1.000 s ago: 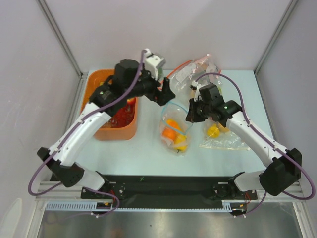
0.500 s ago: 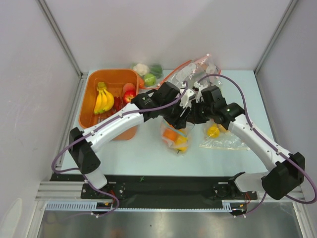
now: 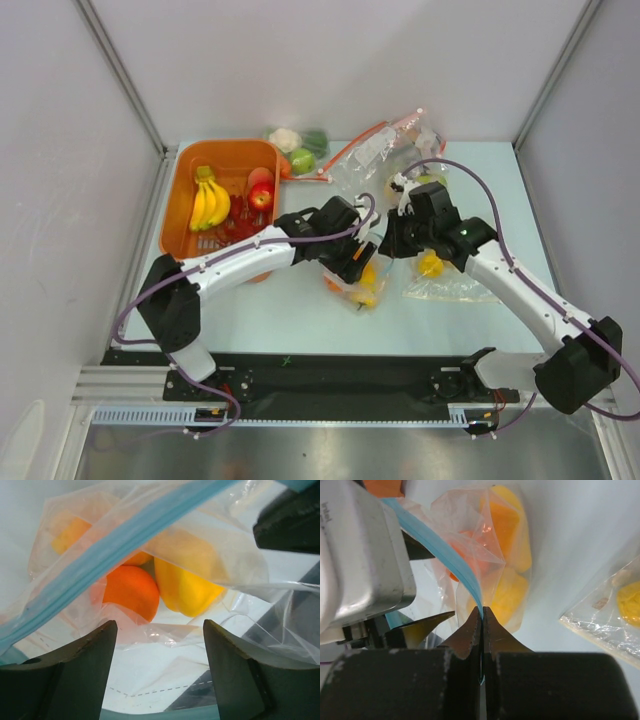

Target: Open the zip-top bag and remove the fake food

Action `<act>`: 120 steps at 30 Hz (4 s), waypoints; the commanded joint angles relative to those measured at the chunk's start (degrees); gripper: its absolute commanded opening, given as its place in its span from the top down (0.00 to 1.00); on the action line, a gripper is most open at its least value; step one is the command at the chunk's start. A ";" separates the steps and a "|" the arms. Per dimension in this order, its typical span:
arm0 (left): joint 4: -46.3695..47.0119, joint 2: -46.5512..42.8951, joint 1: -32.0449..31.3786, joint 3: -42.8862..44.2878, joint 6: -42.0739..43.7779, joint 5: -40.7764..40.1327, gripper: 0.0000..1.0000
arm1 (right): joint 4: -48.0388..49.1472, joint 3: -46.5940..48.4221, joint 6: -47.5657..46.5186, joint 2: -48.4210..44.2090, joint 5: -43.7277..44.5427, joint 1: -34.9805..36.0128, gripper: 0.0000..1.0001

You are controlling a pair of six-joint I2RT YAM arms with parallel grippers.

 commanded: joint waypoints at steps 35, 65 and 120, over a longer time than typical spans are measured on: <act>22.70 7.41 2.29 -4.74 -8.86 12.21 0.19 | 1.51 -4.92 3.62 -5.17 2.06 2.59 1.00; 24.28 0.39 5.80 -11.50 -9.47 17.22 0.26 | -0.95 -5.01 3.89 -5.70 3.65 2.42 1.00; 15.58 4.52 0.45 -4.03 3.09 11.42 1.00 | 1.68 -5.01 4.59 -3.85 2.42 2.24 1.00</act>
